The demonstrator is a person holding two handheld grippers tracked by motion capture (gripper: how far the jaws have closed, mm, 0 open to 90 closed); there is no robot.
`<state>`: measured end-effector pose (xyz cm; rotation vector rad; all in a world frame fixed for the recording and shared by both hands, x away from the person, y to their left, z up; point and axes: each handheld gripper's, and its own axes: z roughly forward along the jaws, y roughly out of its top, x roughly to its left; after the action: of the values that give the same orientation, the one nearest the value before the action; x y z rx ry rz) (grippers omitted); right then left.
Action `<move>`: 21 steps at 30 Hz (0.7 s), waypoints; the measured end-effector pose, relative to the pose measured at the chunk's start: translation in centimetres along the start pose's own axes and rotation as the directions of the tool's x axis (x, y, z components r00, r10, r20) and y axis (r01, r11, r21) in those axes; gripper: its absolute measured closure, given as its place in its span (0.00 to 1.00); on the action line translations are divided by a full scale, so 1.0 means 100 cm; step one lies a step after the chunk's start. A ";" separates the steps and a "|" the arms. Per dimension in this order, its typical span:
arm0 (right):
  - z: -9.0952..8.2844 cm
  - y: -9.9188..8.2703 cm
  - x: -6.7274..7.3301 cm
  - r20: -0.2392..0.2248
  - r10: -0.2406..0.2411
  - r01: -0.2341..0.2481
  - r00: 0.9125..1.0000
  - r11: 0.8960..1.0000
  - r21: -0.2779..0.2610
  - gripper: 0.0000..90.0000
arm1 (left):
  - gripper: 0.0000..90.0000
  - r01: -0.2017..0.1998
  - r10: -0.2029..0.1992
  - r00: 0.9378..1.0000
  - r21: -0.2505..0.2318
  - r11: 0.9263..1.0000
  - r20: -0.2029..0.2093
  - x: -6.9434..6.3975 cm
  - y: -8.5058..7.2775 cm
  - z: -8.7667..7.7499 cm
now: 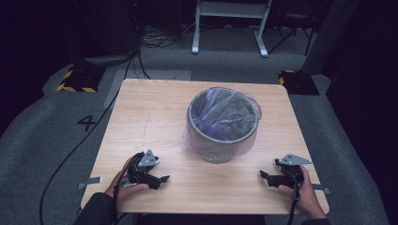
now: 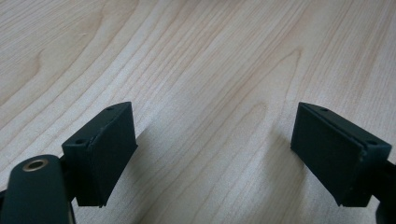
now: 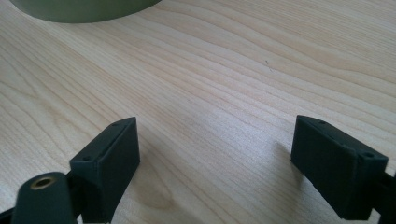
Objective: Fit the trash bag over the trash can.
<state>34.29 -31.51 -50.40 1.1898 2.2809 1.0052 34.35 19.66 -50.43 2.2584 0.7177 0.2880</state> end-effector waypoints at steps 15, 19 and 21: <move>0.001 0.001 0.000 0.004 0.002 -0.002 1.000 1.000 0.003 0.15 | 0.14 -0.006 0.006 1.000 0.000 1.000 0.010 0.001 0.000 0.001; 0.001 0.001 0.000 0.004 0.002 -0.002 1.000 1.000 0.003 0.15 | 0.14 -0.008 0.008 1.000 0.001 1.000 0.015 0.002 0.001 0.001; 0.001 0.001 0.000 0.004 0.002 -0.002 1.000 1.000 0.003 0.15 | 0.14 -0.009 0.009 1.000 0.001 1.000 0.016 0.002 0.001 0.001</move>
<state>34.42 -31.43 -50.40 1.1945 2.2796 0.9997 34.59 19.63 -50.45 2.2632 0.7004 0.2738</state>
